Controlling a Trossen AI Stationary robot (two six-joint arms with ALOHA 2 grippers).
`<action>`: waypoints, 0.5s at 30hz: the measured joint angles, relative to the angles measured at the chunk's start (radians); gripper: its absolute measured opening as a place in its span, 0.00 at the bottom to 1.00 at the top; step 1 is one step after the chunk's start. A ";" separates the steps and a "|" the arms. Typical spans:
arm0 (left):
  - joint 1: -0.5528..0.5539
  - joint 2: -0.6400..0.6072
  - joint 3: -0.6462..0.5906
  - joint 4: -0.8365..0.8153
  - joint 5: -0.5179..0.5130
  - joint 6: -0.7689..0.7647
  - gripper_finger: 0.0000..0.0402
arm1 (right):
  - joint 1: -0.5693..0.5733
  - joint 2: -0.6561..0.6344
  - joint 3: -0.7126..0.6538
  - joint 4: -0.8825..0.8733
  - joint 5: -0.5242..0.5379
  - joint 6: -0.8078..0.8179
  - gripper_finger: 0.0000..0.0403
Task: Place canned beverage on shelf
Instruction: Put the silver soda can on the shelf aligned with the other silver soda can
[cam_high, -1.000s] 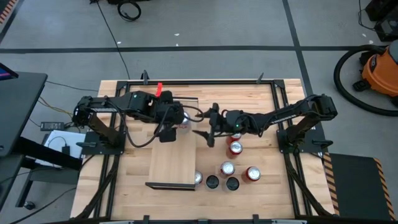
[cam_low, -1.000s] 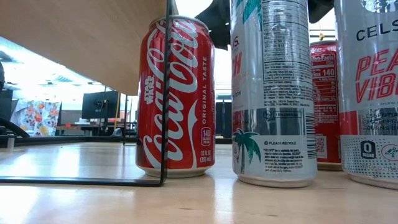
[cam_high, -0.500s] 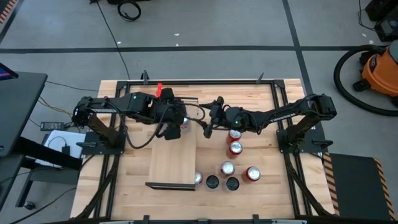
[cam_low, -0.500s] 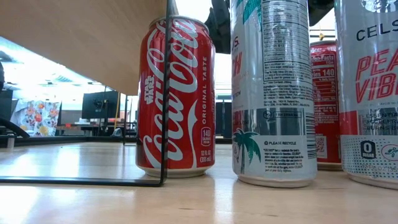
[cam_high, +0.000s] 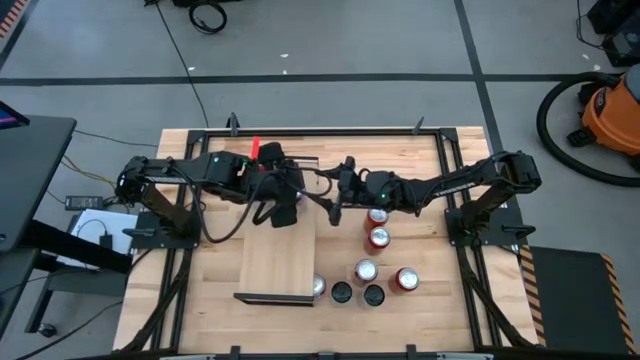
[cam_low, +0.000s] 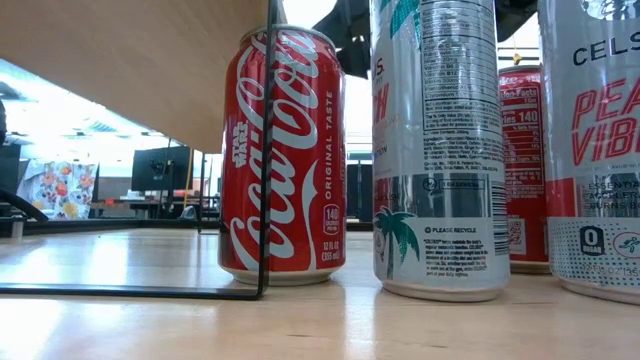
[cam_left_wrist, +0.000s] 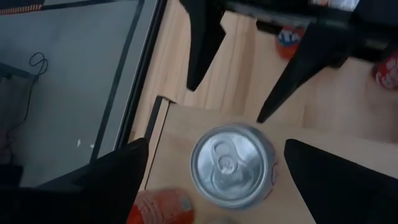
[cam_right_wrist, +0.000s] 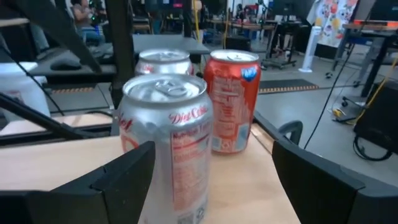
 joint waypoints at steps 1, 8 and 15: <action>0.000 0.000 0.000 0.012 0.000 -0.001 0.96 | 0.000 0.000 0.000 0.006 0.000 0.000 0.83; 0.008 0.000 0.000 0.049 0.002 -0.037 0.96 | 0.010 0.087 0.002 0.098 -0.085 -0.005 0.83; -0.024 0.000 0.000 0.033 0.004 -0.052 0.96 | 0.017 0.099 0.003 0.110 -0.052 -0.024 0.83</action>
